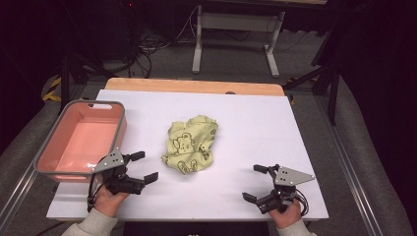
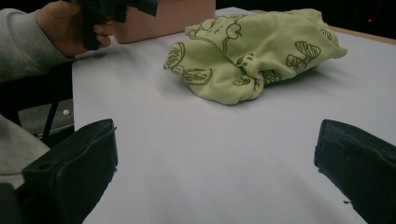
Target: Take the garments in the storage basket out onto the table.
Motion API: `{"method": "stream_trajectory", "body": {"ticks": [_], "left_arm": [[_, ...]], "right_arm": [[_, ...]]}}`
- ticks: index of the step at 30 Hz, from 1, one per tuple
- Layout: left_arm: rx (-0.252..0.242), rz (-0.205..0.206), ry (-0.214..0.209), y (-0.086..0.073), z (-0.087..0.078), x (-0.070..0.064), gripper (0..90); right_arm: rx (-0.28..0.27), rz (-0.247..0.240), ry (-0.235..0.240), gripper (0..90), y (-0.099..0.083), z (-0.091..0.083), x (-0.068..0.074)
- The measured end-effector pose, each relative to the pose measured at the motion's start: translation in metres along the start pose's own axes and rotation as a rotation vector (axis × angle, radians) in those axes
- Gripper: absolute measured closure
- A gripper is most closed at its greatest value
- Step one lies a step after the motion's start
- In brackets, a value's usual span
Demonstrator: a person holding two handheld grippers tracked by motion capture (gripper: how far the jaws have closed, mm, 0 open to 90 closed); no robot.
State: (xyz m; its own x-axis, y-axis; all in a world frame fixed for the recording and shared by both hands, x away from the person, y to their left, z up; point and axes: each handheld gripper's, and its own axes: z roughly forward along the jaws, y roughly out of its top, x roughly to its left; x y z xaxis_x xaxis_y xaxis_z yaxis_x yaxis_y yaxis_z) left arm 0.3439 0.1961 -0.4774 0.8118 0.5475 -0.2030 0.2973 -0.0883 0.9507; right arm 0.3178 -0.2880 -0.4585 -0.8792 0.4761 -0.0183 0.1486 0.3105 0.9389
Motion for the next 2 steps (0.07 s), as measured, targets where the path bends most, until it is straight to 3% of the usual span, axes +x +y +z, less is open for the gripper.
{"method": "stream_trajectory", "body": {"ticks": [2], "left_arm": [[0.011, 0.013, 0.014, -0.0018, 0.0007, 0.0009, 2.8]], "right_arm": [[0.000, 0.000, 0.000, 0.3, -0.0001, 0.0001, -0.0001]]}}
